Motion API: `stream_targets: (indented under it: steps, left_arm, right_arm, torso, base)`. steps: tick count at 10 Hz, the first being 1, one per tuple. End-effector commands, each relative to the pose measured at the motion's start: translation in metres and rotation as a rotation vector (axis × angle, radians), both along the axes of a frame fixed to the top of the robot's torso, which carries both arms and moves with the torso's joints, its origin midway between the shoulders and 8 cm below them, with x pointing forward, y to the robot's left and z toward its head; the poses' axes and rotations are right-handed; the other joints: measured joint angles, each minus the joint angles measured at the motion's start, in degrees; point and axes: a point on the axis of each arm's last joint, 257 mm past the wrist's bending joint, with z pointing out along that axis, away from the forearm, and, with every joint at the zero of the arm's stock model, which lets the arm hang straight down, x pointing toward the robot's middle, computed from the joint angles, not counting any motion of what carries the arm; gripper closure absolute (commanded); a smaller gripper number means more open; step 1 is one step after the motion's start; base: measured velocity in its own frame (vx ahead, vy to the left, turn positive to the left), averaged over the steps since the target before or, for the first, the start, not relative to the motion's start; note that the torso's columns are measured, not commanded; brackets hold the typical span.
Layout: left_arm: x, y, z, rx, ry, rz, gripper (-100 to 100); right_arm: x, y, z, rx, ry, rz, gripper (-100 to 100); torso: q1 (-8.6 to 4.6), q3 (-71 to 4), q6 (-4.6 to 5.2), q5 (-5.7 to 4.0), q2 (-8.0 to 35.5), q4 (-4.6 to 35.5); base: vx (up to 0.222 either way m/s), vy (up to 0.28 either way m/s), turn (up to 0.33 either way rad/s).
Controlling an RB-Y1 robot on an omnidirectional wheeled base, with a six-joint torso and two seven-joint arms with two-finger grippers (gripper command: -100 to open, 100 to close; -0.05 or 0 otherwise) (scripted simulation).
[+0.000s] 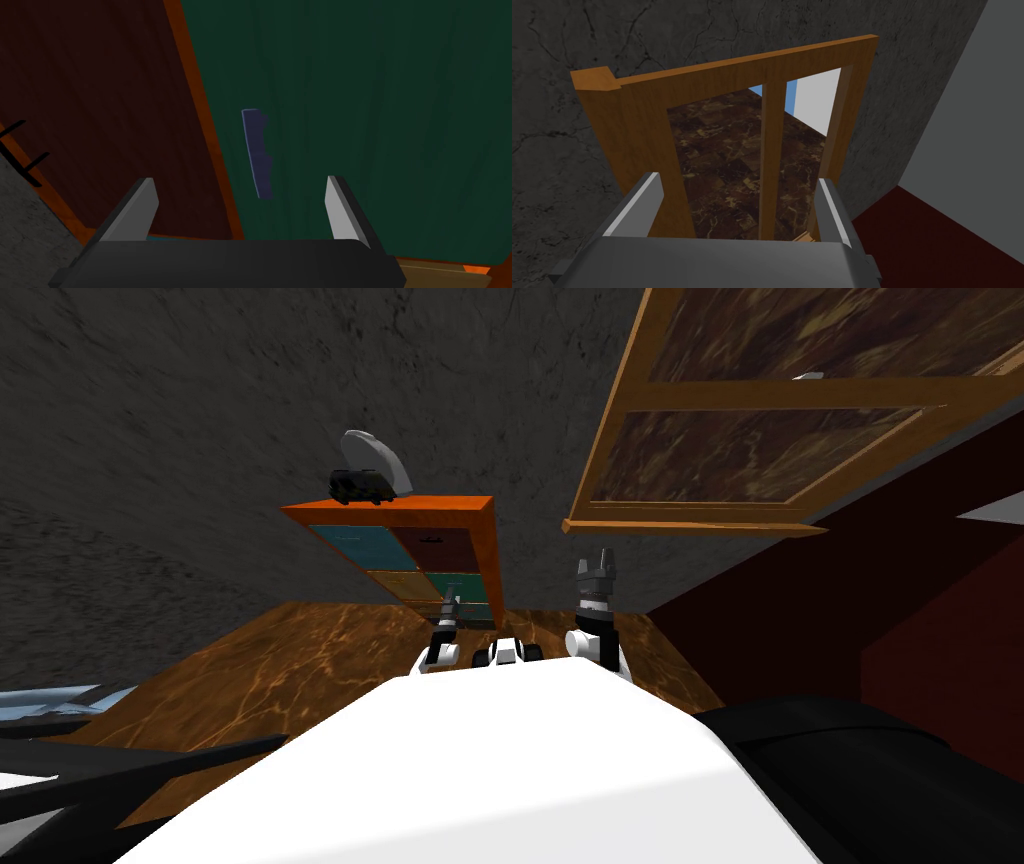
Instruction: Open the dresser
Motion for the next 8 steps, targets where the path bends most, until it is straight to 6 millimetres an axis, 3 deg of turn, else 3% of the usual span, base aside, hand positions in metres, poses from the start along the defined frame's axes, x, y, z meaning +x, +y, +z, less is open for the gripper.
stream_targets:
  steps: [1,5,6,8]
  left_arm:
    - [0.004,-0.016,-0.017,-0.049,0.034,0.002,-100]
    - [0.01,-0.015,-0.006,-0.039,0.027,0.001,-100]
    - [0.005,-0.015,-0.013,-0.039,0.029,0.001,100]
    - [0.012,-0.016,-0.003,-0.039,0.019,-0.005,100]
  right_arm:
    - [0.0,0.0,0.0,0.0,0.0,0.0,0]
    - [0.0,0.0,0.0,0.0,0.0,0.0,0]
    - [0.0,0.0,0.0,0.0,0.0,0.0,0]
    - [0.0,0.0,0.0,0.0,0.0,0.0,0]
  torso:
    - [0.01,0.0,0.0,0.0,0.0,0.0]
    - [0.07,0.0,0.0,0.02,0.1,0.0]
    - [0.07,0.1,0.0,0.02,0.1,0.0]
    - [0.18,0.1,0.03,0.21,0.0,-0.3]
  base:
    - [0.112,-0.022,-0.031]
    - [0.057,-0.009,-0.003]
    - [-0.054,0.004,0.005]
    - [-0.066,0.017,0.016]
